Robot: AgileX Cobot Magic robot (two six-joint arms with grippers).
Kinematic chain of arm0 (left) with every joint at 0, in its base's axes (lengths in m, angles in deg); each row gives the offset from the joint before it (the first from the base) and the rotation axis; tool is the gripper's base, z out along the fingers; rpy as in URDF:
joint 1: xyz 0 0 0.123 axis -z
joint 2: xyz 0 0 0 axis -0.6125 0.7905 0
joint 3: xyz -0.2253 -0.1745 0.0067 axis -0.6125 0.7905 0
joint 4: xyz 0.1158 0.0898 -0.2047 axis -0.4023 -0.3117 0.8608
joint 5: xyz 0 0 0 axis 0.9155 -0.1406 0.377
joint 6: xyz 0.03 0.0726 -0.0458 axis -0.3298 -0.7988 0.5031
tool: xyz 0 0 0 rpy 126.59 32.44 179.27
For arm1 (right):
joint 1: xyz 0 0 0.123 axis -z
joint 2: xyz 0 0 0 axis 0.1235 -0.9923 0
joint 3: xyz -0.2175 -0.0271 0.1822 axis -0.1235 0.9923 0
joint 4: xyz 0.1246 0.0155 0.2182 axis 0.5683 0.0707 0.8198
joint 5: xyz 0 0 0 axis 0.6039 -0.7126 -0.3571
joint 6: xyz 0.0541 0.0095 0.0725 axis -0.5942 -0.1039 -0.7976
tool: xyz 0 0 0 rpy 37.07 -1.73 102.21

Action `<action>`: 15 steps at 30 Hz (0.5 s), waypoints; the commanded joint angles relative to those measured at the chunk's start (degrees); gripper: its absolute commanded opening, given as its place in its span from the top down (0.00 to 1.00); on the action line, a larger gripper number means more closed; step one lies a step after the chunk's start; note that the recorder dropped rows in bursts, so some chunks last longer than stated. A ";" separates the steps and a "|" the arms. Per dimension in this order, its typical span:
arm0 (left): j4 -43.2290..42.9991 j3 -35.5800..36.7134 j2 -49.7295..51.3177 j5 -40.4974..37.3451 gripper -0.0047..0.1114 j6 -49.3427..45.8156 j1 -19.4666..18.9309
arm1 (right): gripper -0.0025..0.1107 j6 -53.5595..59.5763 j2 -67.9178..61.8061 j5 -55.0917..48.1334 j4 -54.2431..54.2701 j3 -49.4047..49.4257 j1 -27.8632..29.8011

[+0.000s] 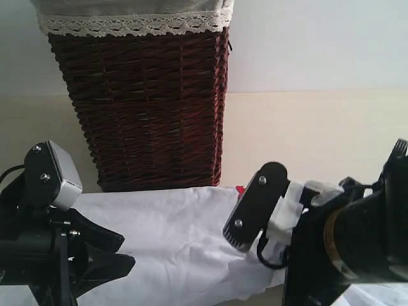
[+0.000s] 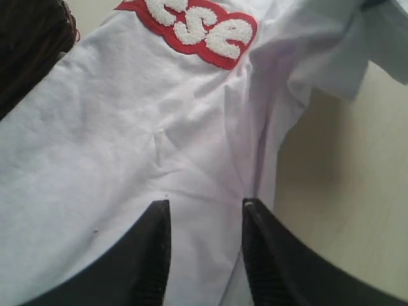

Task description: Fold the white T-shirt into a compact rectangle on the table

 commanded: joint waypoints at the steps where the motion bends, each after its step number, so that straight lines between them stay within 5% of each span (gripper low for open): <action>1: 0.14 0.32 -0.29 -0.31 0.63 0.73 0.26 | 0.98 -0.70 0.46 0.71 -7.99 -2.42 5.47; 9: 0.14 0.32 -0.29 -0.31 0.63 0.73 0.26 | 0.94 -5.07 -3.96 8.12 -14.99 -4.95 9.24; 15: 0.14 0.32 -0.29 -0.31 0.63 0.73 0.26 | 0.60 -8.03 -13.35 6.84 -15.76 -7.69 9.24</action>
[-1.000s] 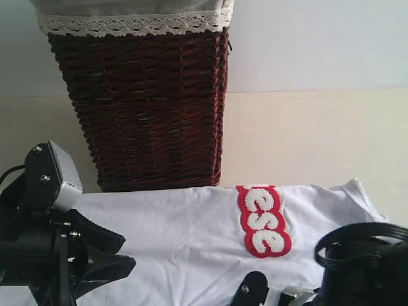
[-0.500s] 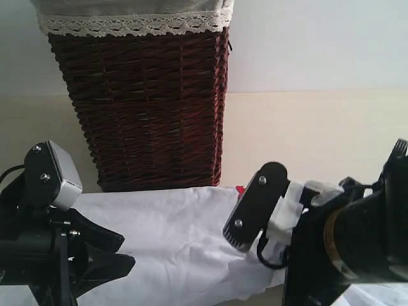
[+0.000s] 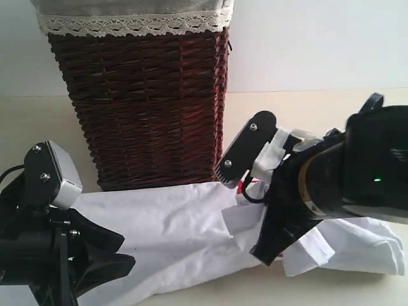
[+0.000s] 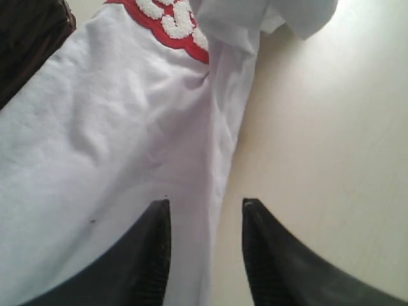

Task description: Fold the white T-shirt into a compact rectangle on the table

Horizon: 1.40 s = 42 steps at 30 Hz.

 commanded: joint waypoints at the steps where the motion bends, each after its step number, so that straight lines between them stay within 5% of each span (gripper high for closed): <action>1: 0.14 0.32 -0.29 -0.43 0.63 0.28 0.26 | 0.51 -0.68 -7.02 0.56 -1.65 -2.30 0.39; 4: 0.14 0.32 -0.29 -0.43 0.63 0.28 0.26 | 0.31 0.22 -9.74 0.67 -2.49 -3.57 0.39; 7: 0.14 0.32 -0.29 -0.54 0.63 0.28 0.26 | 0.24 0.22 -11.35 0.60 -2.60 -5.42 0.39; 13: 0.14 0.32 -0.29 -0.54 0.63 0.28 0.26 | 0.24 -1.55 -11.54 -5.47 0.52 -6.65 0.39; 20: 0.14 0.32 -0.29 -0.54 0.63 0.28 0.26 | 0.24 23.52 -9.31 -8.54 27.73 -6.54 0.26; 28: 0.14 0.32 -0.29 -0.54 0.63 0.28 0.26 | 0.25 25.09 -9.29 -17.96 25.19 -6.46 0.26; 31: 0.14 0.32 -0.29 -0.54 0.63 0.28 0.26 | 0.38 25.09 -9.29 -18.33 25.19 -6.46 0.26; 39: 0.14 0.32 -0.29 -0.54 0.63 0.28 0.26 | 0.97 21.30 -9.83 -17.55 18.26 -6.59 0.26; 42: 0.14 0.32 -0.29 -0.54 0.63 0.28 0.26 | 0.98 14.17 -8.32 -17.70 9.05 -7.23 0.26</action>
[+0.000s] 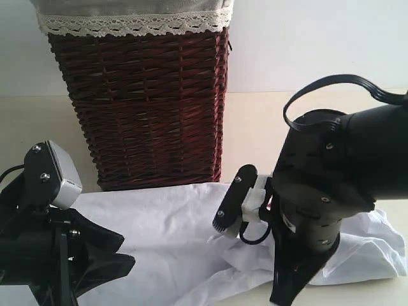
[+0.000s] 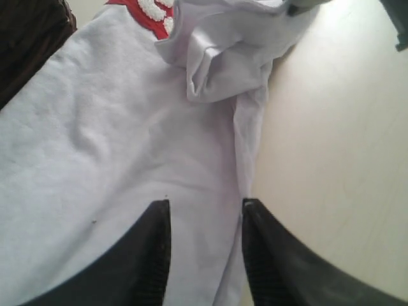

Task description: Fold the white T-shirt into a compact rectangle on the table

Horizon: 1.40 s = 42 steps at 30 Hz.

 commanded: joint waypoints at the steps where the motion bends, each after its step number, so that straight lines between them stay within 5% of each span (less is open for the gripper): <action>1: 0.14 0.32 -0.29 -0.54 0.63 0.28 0.26 | 0.98 -8.48 2.56 0.15 -12.15 -1.49 0.13; 9: 0.14 0.32 -0.29 -0.54 0.63 0.28 0.26 | 0.98 -9.97 1.40 2.56 -14.94 -2.73 4.64; 14: 0.14 0.32 -0.29 -0.54 0.63 0.28 0.26 | 0.87 -30.49 -1.76 2.57 -30.10 -2.73 4.85; 24: 0.14 0.32 -0.29 -0.54 0.63 0.28 0.26 | 0.33 -34.82 -6.13 1.00 -30.79 -2.73 4.85; 28: 0.14 0.32 -0.29 -0.90 0.63 0.28 0.26 | 0.25 -39.21 -4.80 0.75 -31.29 -2.73 4.85; 30: 0.14 0.32 -0.29 -1.03 0.63 0.28 0.26 | 0.30 -38.98 -3.11 1.49 -27.10 -2.73 4.71; 33: 0.14 0.32 -0.29 -1.03 0.63 0.28 0.26 | 0.67 -32.26 -2.86 13.52 -12.60 -0.70 4.71; 36: 0.14 0.32 -0.29 -1.02 0.63 0.65 0.26 | 0.96 -35.02 -4.09 22.23 -13.10 0.29 4.71; 39: 0.14 0.32 -0.29 -1.02 0.63 0.65 0.26 | 0.98 -44.75 -7.41 23.39 -18.49 0.17 4.83; 42: 0.14 0.32 -0.29 -1.02 0.63 0.65 0.26 | 0.98 -41.71 -10.47 21.64 -15.01 0.17 4.83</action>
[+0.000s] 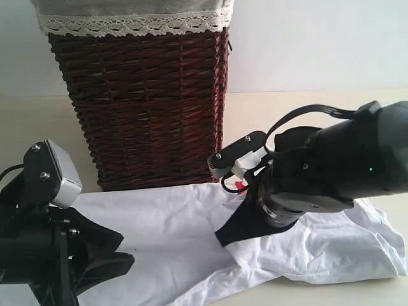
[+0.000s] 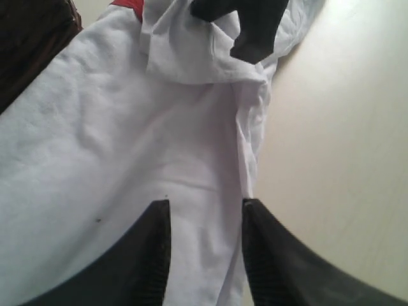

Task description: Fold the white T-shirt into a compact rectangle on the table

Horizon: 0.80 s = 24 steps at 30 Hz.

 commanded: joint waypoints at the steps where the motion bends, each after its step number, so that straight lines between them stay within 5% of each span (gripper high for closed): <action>1: 0.14 0.32 -0.29 -0.38 0.63 0.46 0.26 | 0.98 4.98 -4.02 -0.02 6.13 0.23 0.35; 3: 0.14 0.32 -0.29 -0.38 0.63 0.46 0.26 | 0.98 13.57 -5.30 -0.80 8.61 0.23 0.35; 15: 0.14 0.32 0.56 -8.96 0.63 7.23 0.26 | 0.98 3.65 7.15 -3.43 1.50 0.36 0.35; 24: 0.14 1.17 3.13 -13.26 0.63 8.03 0.26 | 0.98 3.83 1.09 -8.61 1.38 0.36 0.71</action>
